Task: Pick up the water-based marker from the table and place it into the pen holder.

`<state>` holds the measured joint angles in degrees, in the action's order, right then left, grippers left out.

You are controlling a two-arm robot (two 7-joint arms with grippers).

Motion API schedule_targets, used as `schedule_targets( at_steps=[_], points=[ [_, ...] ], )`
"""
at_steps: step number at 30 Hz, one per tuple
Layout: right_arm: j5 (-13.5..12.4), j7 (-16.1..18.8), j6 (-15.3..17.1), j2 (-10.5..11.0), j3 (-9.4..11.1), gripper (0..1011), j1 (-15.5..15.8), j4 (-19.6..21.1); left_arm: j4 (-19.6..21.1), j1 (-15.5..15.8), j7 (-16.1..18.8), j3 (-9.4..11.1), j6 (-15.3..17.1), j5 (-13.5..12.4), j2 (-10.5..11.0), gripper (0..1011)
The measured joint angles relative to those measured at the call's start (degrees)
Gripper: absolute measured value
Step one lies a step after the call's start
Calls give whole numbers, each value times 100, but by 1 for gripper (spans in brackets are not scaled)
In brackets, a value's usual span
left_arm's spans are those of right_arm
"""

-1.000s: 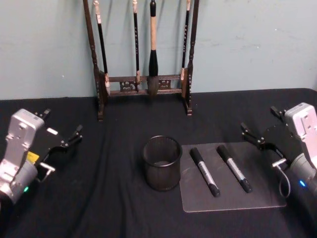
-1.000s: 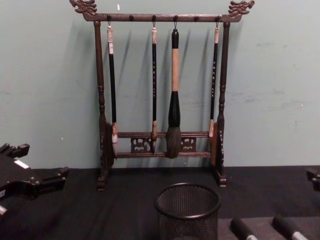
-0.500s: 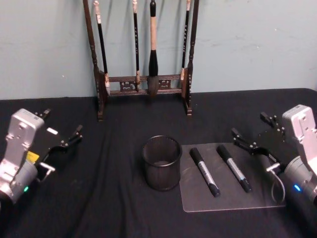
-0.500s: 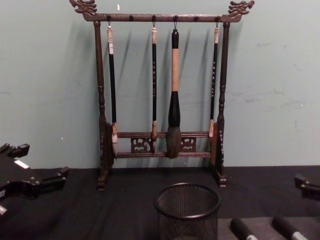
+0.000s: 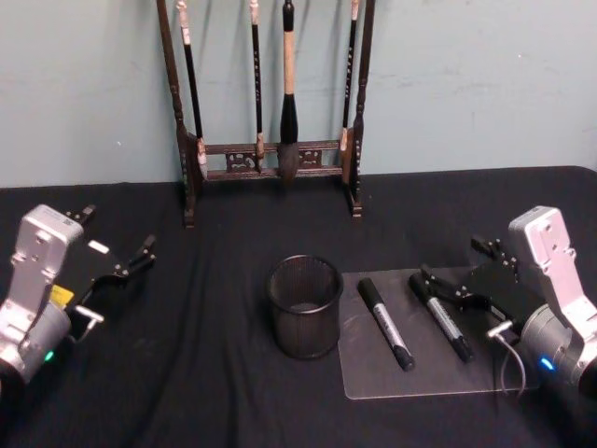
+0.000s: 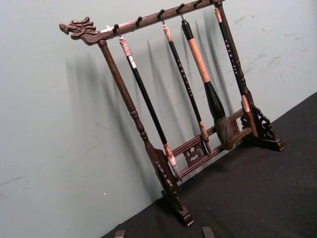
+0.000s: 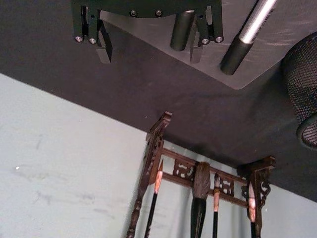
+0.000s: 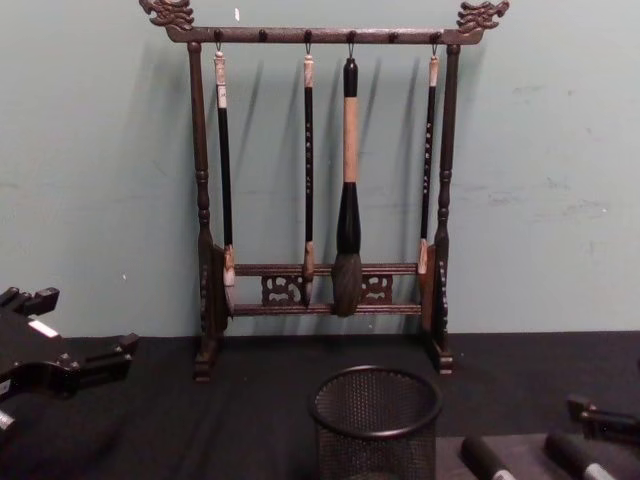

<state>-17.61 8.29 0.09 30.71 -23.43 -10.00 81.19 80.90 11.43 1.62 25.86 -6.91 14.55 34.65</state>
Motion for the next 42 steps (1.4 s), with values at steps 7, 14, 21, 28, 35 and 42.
schedule_targets(
  at_steps=[7, 14, 21, 28, 35, 42],
  points=[
    [7, 111, 144, -91, 34, 1002, -6, -63, 0, 0, 0, 0, 0, 0, 0, 1009],
    [-94, 274, 434, -209, 135, 1002, 19, -133, 0, 0, 0, 0, 0, 0, 0, 1009],
    [-224, 408, 687, -313, 262, 1002, 39, -182, 0, 0, 0, 0, 0, 0, 0, 1009],
    [-244, 522, 839, -382, 339, 1002, 61, -215, 0, 0, 0, 0, 0, 0, 0, 1009],
    [-138, 586, 883, -433, 376, 1002, 76, -245, 0, 0, 0, 0, 0, 0, 0, 1009],
    [-23, 666, 925, -476, 403, 1002, 88, -286, 0, 0, 0, 0, 0, 0, 0, 1010]
  ],
)
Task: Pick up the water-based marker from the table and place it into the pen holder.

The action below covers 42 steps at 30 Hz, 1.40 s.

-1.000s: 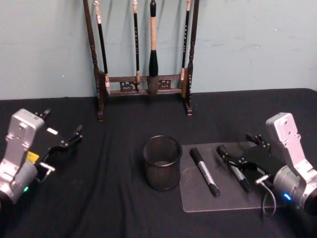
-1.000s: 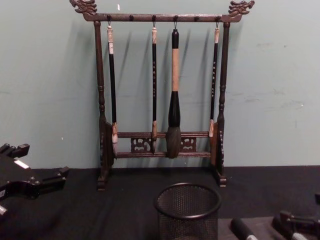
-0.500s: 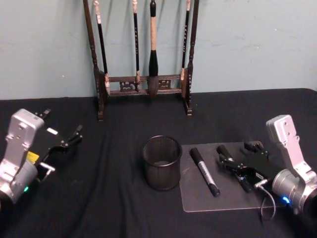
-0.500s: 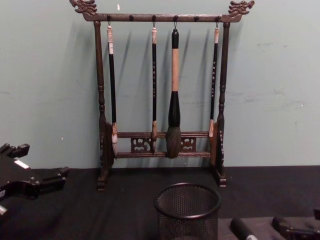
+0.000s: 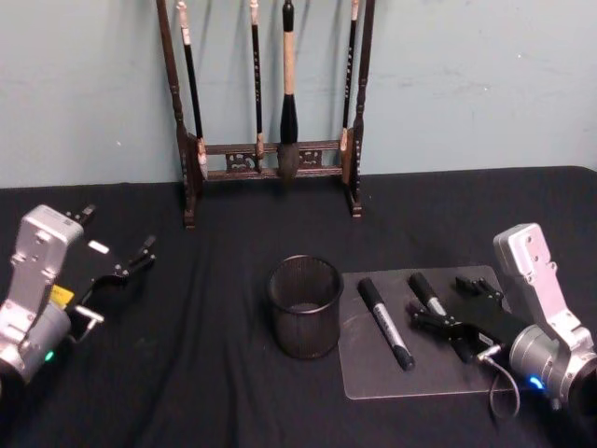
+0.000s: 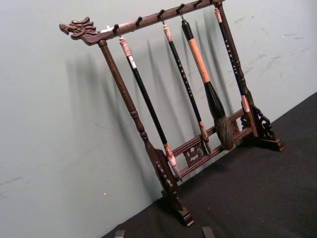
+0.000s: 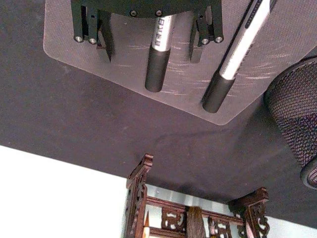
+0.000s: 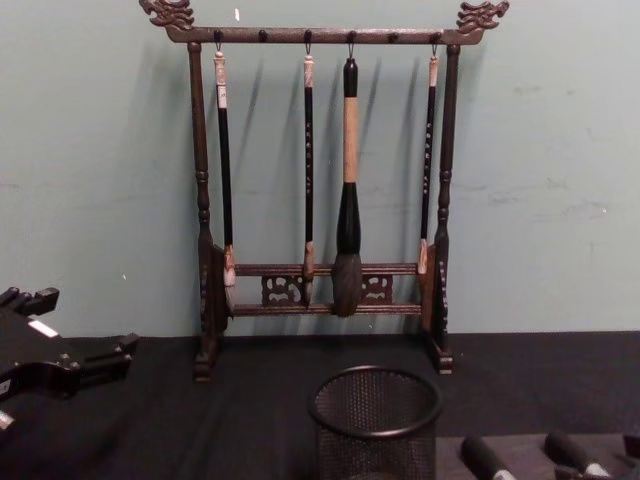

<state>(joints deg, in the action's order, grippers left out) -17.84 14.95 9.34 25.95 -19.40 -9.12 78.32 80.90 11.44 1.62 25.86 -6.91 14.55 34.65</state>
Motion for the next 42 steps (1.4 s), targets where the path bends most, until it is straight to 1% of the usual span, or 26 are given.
schedule_targets(
  at_steps=[7, 16, 27, 31, 32, 33, 35, 38, 39, 42],
  points=[
    [104, 71, 43, -59, 53, 1002, 10, -38, 0, 0, 0, 0, 0, 0, 0, 1009],
    [177, 137, 120, -133, 138, 1002, 22, -61, 0, 0, 0, 0, 0, 0, 0, 1009],
    [175, 132, 116, -122, 125, 1002, 21, -61, 0, -1, 0, 0, 0, 0, 0, 1009],
    [174, 129, 111, -120, 120, 928, 20, -59, 0, -1, 0, 0, 0, 0, 0, 1009],
    [174, 128, 110, -119, 119, 885, 19, -59, 0, 0, 0, 0, 0, 0, 0, 1009],
    [173, 127, 109, -119, 119, 885, 19, -58, 0, 0, 0, 0, 0, 0, 0, 1009],
    [173, 126, 107, -118, 118, 836, 19, -58, 0, 0, 0, 0, 0, 0, 0, 1009],
    [172, 124, 105, -117, 116, 733, 18, -56, 0, 0, 0, 0, 0, 0, 0, 1009],
    [172, 123, 104, -117, 116, 733, 18, -56, 0, -1, 0, 0, 0, 0, 0, 1009],
    [170, 121, 101, -115, 113, 605, 18, -54, 0, 0, 0, 0, 0, 0, 0, 1009]
  ],
)
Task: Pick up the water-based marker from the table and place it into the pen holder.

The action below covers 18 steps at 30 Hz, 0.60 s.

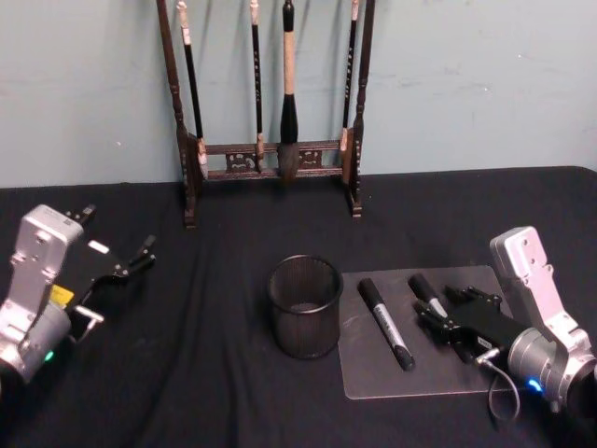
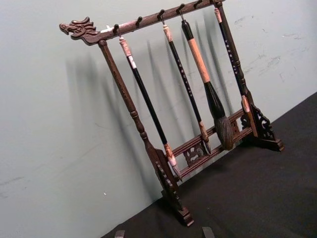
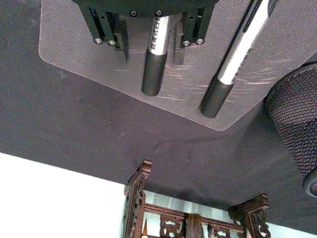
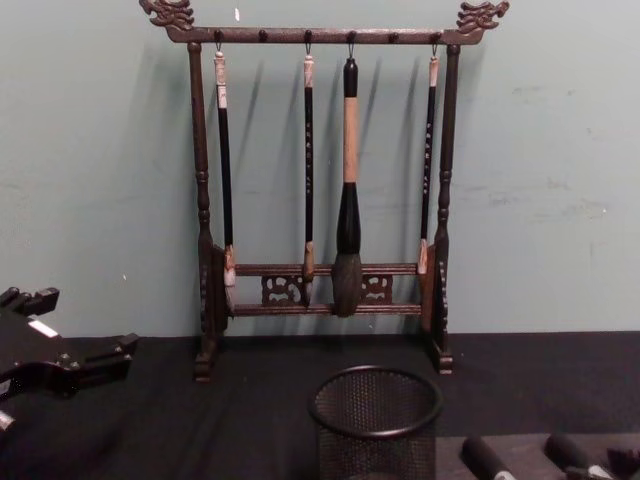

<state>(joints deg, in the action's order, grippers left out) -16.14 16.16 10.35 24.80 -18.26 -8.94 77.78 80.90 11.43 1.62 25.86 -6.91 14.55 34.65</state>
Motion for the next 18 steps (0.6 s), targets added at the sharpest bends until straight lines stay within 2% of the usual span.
schedule_targets(
  at_steps=[3, 4, 6, 12, 18],
  points=[
    [-2, -2, -2, 1, -2, 504, 0, 1, 0, 0, 0, 0, 0, 0, 0, 1009],
    [-2, -2, -2, 1, -2, 504, 0, 1, 0, 0, 0, 0, 0, 0, 0, 1009],
    [-3, -2, -3, 3, -2, 399, 0, 3, 0, 0, 0, 0, 0, 0, 0, 1009],
    [-7, -2, -7, 4, -2, 233, 0, 4, 0, 0, 0, 0, 0, 0, 0, 1009],
    [-8, -2, -7, 3, -2, 218, 0, 4, 0, 0, 0, 0, 0, 0, 0, 1009]
  ],
)
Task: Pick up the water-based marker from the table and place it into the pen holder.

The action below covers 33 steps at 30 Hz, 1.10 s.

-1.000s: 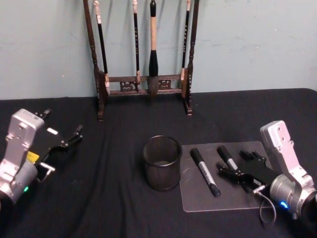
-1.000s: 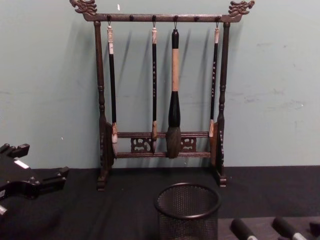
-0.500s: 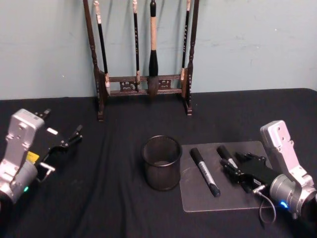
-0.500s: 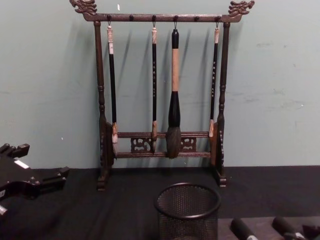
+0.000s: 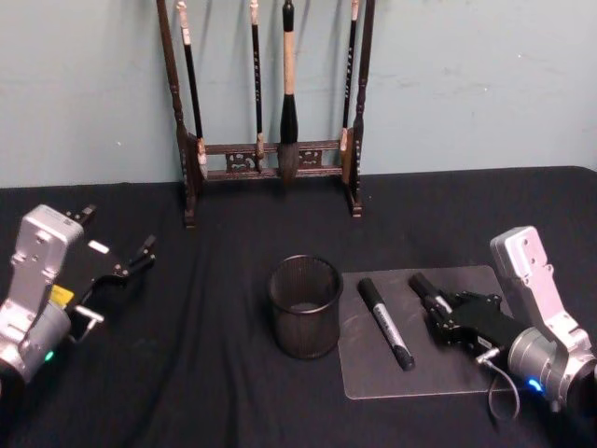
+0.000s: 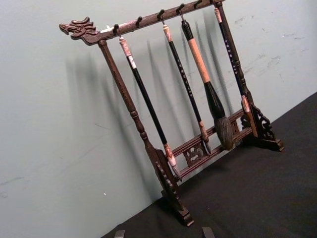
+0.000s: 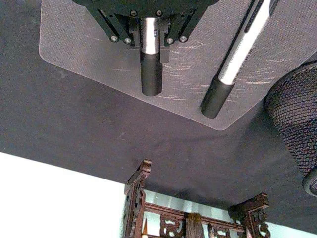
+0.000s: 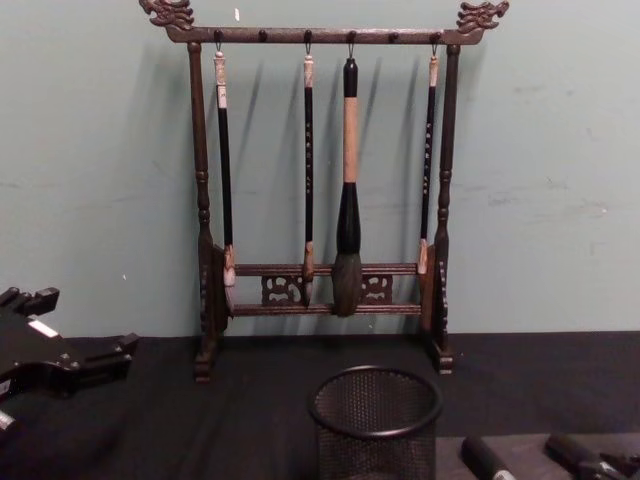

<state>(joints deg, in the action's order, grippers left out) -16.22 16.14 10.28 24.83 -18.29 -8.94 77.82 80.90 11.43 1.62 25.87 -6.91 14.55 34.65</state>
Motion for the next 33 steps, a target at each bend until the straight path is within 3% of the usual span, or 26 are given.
schedule_targets(
  at_steps=[5, 16, 25, 33],
  points=[
    [0, 0, 0, 0, 0, 218, 0, 0, 0, 0, 0, 0, 0, 0, 0, 1009],
    [-261, 333, -192, -129, 306, 218, 91, -6, 0, 0, 0, 0, 0, 0, 0, 1009],
    [-591, 703, -662, -129, 470, 218, 195, 55, 0, 0, 0, 0, 0, 0, 0, 1009],
    [-765, 1011, -1185, -48, 463, 218, 259, 169, 0, 0, 0, 0, 0, 0, 0, 1009]
  ],
)
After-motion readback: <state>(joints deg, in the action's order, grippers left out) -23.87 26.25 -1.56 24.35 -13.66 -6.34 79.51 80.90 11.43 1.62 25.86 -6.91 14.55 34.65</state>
